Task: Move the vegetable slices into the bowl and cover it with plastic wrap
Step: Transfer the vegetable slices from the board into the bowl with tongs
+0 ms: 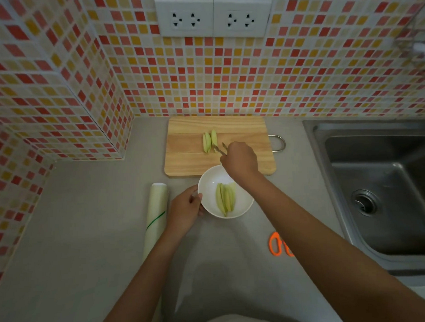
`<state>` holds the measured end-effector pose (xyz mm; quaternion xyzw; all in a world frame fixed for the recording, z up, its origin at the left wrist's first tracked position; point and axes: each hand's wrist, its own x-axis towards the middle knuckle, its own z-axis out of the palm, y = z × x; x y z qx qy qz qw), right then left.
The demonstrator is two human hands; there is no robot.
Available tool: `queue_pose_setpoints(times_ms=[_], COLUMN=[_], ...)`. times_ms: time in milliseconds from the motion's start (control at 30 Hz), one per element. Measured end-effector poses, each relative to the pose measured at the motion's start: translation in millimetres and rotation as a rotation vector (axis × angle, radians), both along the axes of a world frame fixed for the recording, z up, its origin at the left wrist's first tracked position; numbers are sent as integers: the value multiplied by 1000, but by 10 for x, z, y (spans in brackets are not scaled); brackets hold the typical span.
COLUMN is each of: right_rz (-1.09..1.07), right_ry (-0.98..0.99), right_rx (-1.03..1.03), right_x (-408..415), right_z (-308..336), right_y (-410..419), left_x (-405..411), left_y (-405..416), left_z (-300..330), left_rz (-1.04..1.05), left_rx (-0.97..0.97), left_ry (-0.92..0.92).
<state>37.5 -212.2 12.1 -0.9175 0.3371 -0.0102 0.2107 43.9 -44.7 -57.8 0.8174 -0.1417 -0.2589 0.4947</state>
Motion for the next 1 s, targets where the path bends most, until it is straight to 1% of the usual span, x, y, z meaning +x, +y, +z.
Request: queue_pose_setpoints(times_ms=[100,233,333,400,467,567,667,800,867,933,1000], right_rz=[9,1,-41,-76,-101,-89,-70,15,33,41,27], right_ry=[54,43,-24,-116,-202,-238,-193,44,116,115,34], right_rx=[-12,2,72,138,193,225,248,165,128,67,47], right_x=[133,167,56,-107,-341,-784,-1120,-1227,-1222,-1205,-1144], right_z=[-52,-93,-57,33,142,244,224,21,-40,-28,71], right_y=[-55,-105,-145,-121,-51,120,322,555,626,632,564], left_x=[-3,-1,1,1,3,8,11,24,29,24,13], left_y=[-3,4,-4,-5,-5,-10,-13,-9,-5,-4,-7], left_z=[-6,-12,-10,-8,-9,-12,-18,-29,-29,-29,-31], left_rz=[-2,-11,-5,-2,-4,-3,-6,5,3,-3,-3], left_rx=[14,8,3,-2,2,11,22,25,26,25,19], left_ry=[-8,-11,-7,0,6,9,-4,-15,-19,-25,-25])
